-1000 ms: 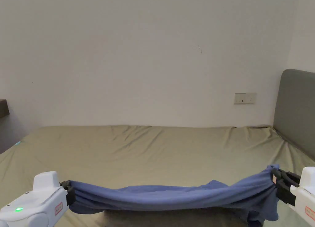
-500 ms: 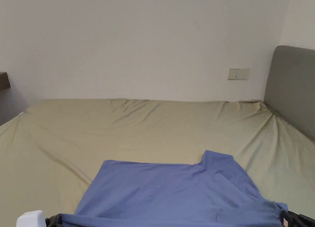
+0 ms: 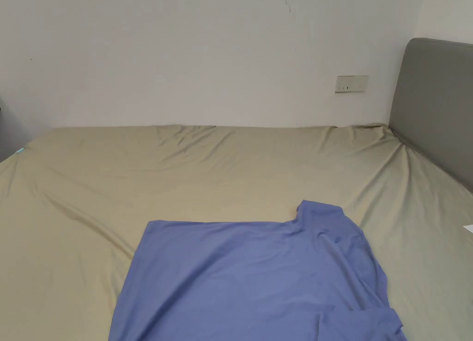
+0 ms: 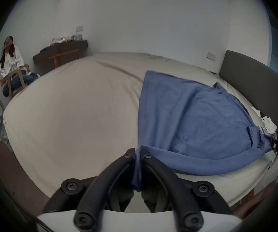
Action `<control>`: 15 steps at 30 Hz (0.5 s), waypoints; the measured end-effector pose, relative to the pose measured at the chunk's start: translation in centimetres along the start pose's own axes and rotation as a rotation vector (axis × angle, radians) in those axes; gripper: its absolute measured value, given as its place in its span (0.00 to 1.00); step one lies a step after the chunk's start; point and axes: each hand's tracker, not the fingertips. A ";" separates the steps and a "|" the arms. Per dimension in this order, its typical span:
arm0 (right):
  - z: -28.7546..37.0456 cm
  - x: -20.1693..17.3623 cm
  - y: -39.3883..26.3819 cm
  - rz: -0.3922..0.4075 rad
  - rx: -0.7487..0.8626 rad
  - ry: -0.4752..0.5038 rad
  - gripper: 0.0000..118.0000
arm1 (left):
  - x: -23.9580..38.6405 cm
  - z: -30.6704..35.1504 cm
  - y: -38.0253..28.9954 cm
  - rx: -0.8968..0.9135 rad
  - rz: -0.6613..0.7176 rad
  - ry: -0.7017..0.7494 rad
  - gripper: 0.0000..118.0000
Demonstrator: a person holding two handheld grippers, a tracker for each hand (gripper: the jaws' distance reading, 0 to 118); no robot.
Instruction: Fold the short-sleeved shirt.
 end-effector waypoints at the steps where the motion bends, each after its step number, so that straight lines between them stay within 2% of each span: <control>1: 0.0 0.0 -0.3 -0.007 0.013 -0.008 0.22 | 0.2 0.2 -0.1 0.007 -0.007 0.009 0.18; 2: 0.2 0.1 -0.5 -0.014 0.032 -0.017 0.44 | 0.2 0.5 -0.2 0.012 -0.012 0.010 0.39; 4: 1.2 0.0 -0.6 -0.041 0.063 -0.039 0.92 | 0.2 1.9 -0.1 0.034 -0.003 -0.012 0.94; 5: 2.0 -0.1 -0.5 -0.057 0.103 -0.044 0.97 | 0.3 3.0 0.1 0.074 -0.002 -0.023 1.00; 7: 4.1 -0.9 -0.4 -0.038 0.196 -0.040 0.96 | 0.4 5.7 0.3 0.172 -0.026 -0.021 0.97; 9: 7.0 -2.4 -0.5 0.015 0.297 -0.030 0.96 | 0.6 9.0 0.1 0.236 -0.025 -0.024 0.97; 10: 8.2 -3.1 -0.7 0.033 0.333 -0.007 0.91 | 0.5 10.6 -0.4 0.265 -0.017 -0.050 0.89; 11: 9.8 -4.3 -0.8 0.039 0.370 0.026 0.79 | 0.5 12.3 -0.8 0.305 -0.011 -0.056 0.73; 12: 10.9 -5.1 -1.1 0.044 0.388 0.075 0.61 | 0.7 13.7 -1.3 0.344 -0.010 -0.045 0.48; 13: 11.5 -5.9 -1.4 0.052 0.388 0.110 0.30 | 1.0 14.5 -1.8 0.357 -0.018 -0.012 0.12; 14: 12.0 -6.9 -1.8 0.065 0.392 0.124 0.10 | 1.3 15.3 -2.4 0.364 -0.027 0.030 0.03; 15: 12.1 -8.2 -2.1 0.079 0.382 0.114 0.02 | 1.3 15.6 -3.0 0.363 -0.030 0.055 0.03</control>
